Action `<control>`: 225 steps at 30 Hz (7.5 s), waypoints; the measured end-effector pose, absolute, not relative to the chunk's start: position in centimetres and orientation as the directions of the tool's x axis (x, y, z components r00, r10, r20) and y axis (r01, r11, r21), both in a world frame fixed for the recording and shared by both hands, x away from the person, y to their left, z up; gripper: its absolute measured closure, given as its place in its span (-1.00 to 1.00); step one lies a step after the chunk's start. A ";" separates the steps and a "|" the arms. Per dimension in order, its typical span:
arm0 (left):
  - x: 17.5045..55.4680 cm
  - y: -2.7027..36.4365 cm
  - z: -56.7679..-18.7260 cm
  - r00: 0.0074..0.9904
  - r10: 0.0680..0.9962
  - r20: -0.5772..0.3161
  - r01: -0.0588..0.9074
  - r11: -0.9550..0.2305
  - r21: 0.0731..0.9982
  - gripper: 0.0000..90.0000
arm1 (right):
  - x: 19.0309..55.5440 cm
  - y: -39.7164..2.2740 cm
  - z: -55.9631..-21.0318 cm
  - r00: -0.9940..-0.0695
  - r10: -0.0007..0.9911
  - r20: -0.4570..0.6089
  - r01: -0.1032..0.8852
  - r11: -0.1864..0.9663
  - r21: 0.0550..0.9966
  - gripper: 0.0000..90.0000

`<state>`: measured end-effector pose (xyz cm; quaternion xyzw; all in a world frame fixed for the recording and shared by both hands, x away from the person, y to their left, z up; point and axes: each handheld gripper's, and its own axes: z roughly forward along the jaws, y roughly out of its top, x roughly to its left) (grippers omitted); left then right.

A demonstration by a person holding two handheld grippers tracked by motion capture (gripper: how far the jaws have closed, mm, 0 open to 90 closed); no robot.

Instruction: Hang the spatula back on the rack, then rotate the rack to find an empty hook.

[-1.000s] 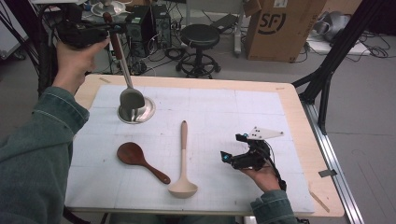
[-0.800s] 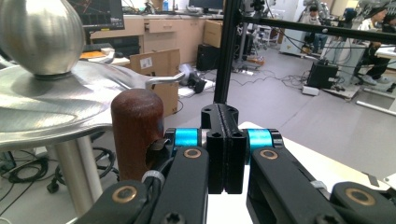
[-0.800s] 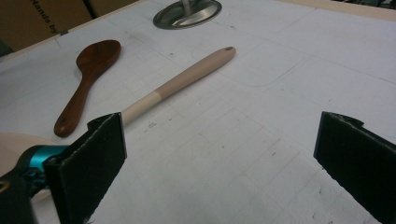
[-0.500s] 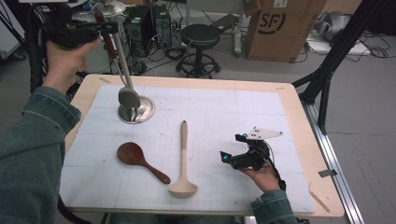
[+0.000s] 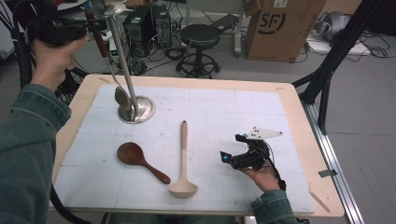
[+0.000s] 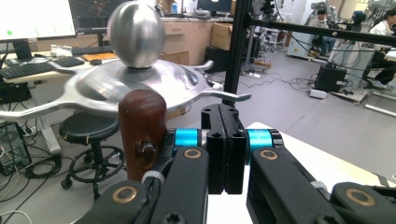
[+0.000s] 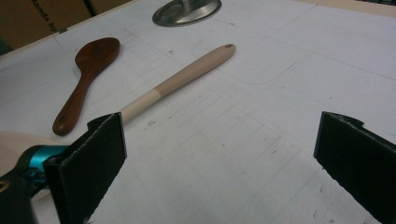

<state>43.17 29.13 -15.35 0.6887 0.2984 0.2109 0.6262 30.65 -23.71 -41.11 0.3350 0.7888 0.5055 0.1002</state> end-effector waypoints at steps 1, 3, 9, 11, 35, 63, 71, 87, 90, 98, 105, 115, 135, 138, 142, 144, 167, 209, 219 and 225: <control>43.2 29.2 -15.4 0.731 0.677 -0.083 0.148 -0.038 0.988 0.99 | 30.7 -23.7 -41.1 -0.756 0.630 0.181 0.427 0.265 0.864 -0.97; 43.3 29.5 -15.3 0.727 0.682 -0.080 0.148 -0.042 0.988 0.99 | 30.7 -23.7 -41.1 -0.756 0.630 0.178 0.424 0.265 0.866 -0.97; 43.4 30.0 -15.2 0.725 0.684 -0.081 0.153 -0.045 0.987 0.99 | 30.7 -23.8 -41.1 -0.752 0.634 0.183 0.430 0.259 0.865 -0.97; 43.3 30.1 -15.2 0.728 0.681 -0.080 0.154 -0.049 0.987 0.99 | 30.7 -23.8 -41.1 -0.751 0.635 0.182 0.431 0.262 0.864 -0.97; 42.1 24.8 -14.5 0.760 0.648 -0.062 0.132 -0.060 0.989 0.99 | 30.5 -23.8 -41.0 -0.754 0.632 0.178 0.426 0.265 0.865 -0.97; 41.8 27.4 -14.7 0.730 0.680 -0.068 0.135 -0.046 0.990 0.99 | 30.5 -23.6 -41.1 -0.757 0.630 0.171 0.420 0.269 0.866 -0.97; 41.9 28.6 -14.8 0.718 0.692 -0.070 0.138 -0.043 0.990 0.99 | 30.6 -23.5 -41.2 -0.760 0.626 0.173 0.422 0.273 0.865 -0.97; 42.8 30.8 -15.0 0.693 0.716 -0.081 0.145 -0.028 0.989 0.99 | 30.7 -23.6 -41.2 -0.754 0.632 0.178 0.429 0.268 0.863 -0.97; 42.9 31.0 -14.9 0.697 0.712 -0.081 0.145 -0.029 0.989 0.99 | 30.8 -23.6 -41.3 -0.755 0.631 0.178 0.430 0.271 0.861 -0.97; 41.8 31.0 -15.1 0.721 0.690 -0.068 0.138 -0.047 0.989 0.94 | 30.6 -23.5 -41.2 -0.757 0.630 0.173 0.426 0.275 0.862 -0.97; 40.5 31.4 -16.4 0.732 0.678 -0.072 0.147 -0.054 0.988 0.83 | 30.4 -23.2 -41.1 -0.760 0.627 0.171 0.423 0.279 0.862 -0.97; 38.8 31.6 -18.7 0.743 0.665 -0.069 0.162 -0.078 0.984 0.62 | 30.3 -23.2 -41.0 -0.764 0.624 0.165 0.417 0.283 0.864 -0.97; 35.3 30.0 -25.1 0.745 0.663 -0.073 0.233 -0.156 0.960 0.02 | 29.9 -22.7 -41.1 -0.780 0.607 0.152 0.410 0.312 0.857 -0.97; 35.0 29.9 -26.0 0.746 0.661 -0.079 0.238 -0.154 0.959 -0.04 | 29.8 -22.7 -41.1 -0.776 0.612 0.152 0.413 0.312 0.855 -0.97; 34.6 29.4 -27.3 0.743 0.664 -0.081 0.247 -0.160 0.956 -0.13 | 29.8 -22.7 -41.0 -0.772 0.618 0.145 0.410 0.311 0.857 -0.97; 34.4 29.1 -28.0 0.745 0.662 -0.083 0.254 -0.166 0.953 -0.19 | 29.8 -22.7 -41.0 -0.772 0.620 0.141 0.408 0.315 0.857 -0.97; 31.4 27.3 -33.1 0.741 0.663 -0.104 0.307 -0.197 0.931 -0.54 | 29.1 -21.5 -40.9 -0.789 0.602 0.118 0.395 0.351 0.849 -0.96; 28.5 25.6 -38.3 0.752 0.650 -0.112 0.345 -0.242 0.907 -0.79 | 29.2 -20.5 -41.2 -0.789 0.602 0.123 0.407 0.362 0.839 -0.96; 28.5 25.7 -38.8 0.748 0.654 -0.115 0.351 -0.242 0.905 -0.79 | 29.5 -19.9 -41.2 -0.798 0.588 0.134 0.408 0.361 0.839 -0.96; 28.5 25.6 -39.0 0.749 0.654 -0.110 0.351 -0.251 0.902 -0.79 | 29.8 -19.0 -40.9 -0.810 0.570 0.139 0.399 0.361 0.843 -0.96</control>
